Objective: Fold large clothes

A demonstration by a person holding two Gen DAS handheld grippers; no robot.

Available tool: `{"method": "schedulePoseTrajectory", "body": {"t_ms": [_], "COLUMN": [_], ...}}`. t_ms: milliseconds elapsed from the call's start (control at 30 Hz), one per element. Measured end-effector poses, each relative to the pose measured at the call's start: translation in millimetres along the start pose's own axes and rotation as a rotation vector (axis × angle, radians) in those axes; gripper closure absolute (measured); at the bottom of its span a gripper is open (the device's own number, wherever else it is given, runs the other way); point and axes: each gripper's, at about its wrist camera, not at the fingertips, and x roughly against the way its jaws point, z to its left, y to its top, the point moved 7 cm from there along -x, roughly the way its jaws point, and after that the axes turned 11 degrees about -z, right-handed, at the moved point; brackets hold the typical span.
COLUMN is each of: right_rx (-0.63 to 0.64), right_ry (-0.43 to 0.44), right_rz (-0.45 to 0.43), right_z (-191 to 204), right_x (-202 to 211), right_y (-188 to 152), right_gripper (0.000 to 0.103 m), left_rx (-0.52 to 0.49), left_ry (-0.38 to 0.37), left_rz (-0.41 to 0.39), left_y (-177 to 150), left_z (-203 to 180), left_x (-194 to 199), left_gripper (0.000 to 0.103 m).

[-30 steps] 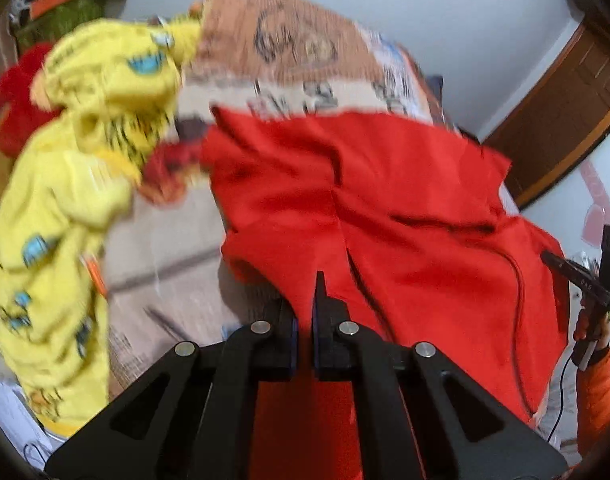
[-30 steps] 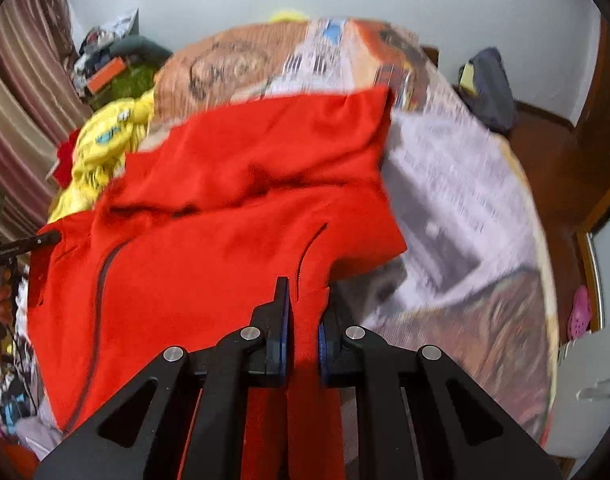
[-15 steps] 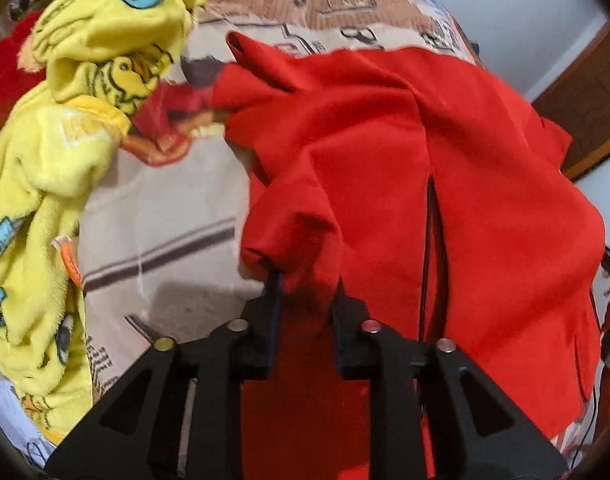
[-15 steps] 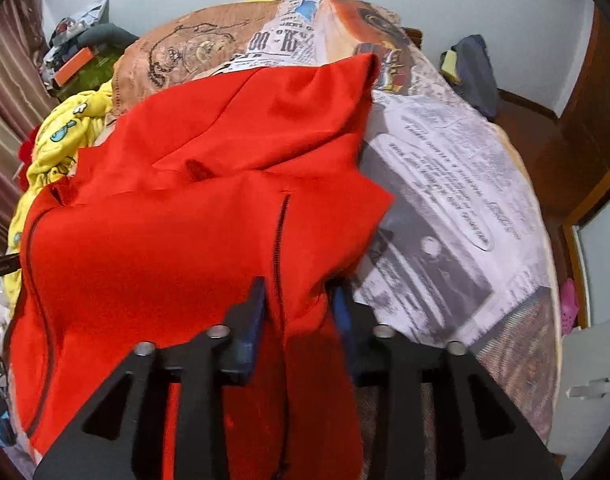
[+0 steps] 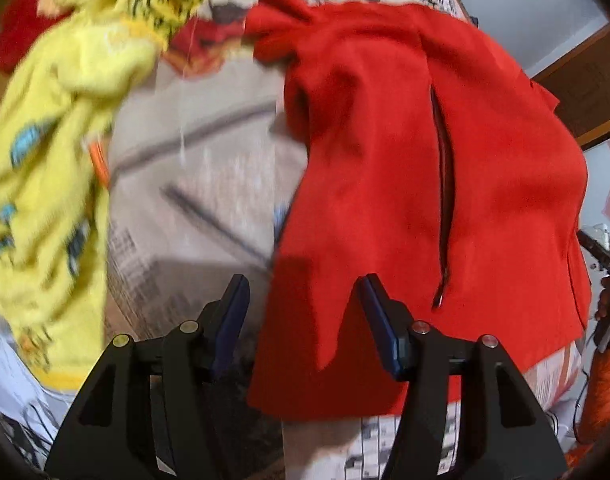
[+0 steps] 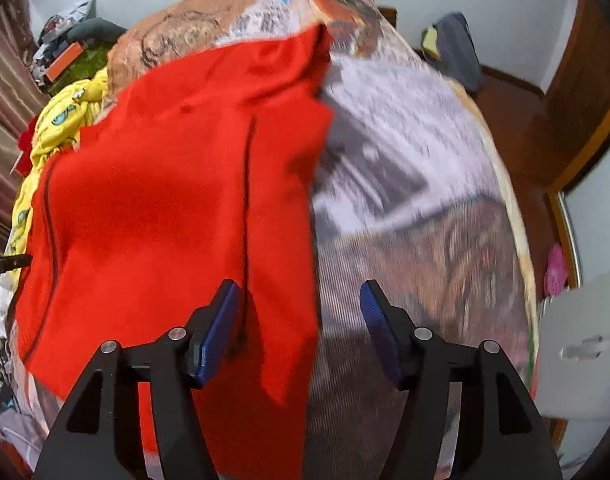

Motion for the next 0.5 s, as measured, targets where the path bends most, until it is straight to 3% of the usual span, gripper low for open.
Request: {"method": "schedulePoseTrajectory", "body": {"t_ms": [133,200,267,300,333,367,400,500], "right_rx": [-0.113,-0.105,-0.085,-0.077,-0.066,-0.061,-0.068,-0.027], "right_ry": [0.062,0.085,0.091,0.094,0.113,0.135,0.161,0.136], "right_rz": [-0.011,-0.010,-0.010,-0.014,-0.012,-0.010,-0.002,-0.017], "right_z": [-4.0,0.9,9.3,13.4,19.6,24.3,29.9,35.9], "right_x": [6.0,6.5,4.6,4.3,3.7,3.1,2.3,3.3], "right_y": [-8.1,-9.7,-11.7,-12.5,-13.4,-13.4,-13.2,-8.8], "right_gripper": [0.044,0.043,0.044,0.051,0.065,0.072,0.084,0.091], "left_rx": [0.020,0.015,-0.013,-0.027,-0.033,-0.036,-0.038,-0.062], "left_ry": [-0.014,-0.049,-0.056,-0.064,-0.075,-0.092,-0.098,-0.071], "left_rz": [-0.039,-0.051,-0.061,-0.064,-0.064,-0.064,-0.063,-0.081], "left_y": [-7.5,-10.0,-11.3,-11.3,-11.6,-11.3,-10.6,-3.6], "left_z": [-2.4,-10.1,-18.4,-23.4,-27.6,-33.1,-36.5,-44.9], "left_x": [5.1,6.0,7.2,8.4,9.2,10.0,10.6,14.6], "left_gripper": [0.045,0.047,0.062,0.068,0.081,0.093,0.096,0.097]}}
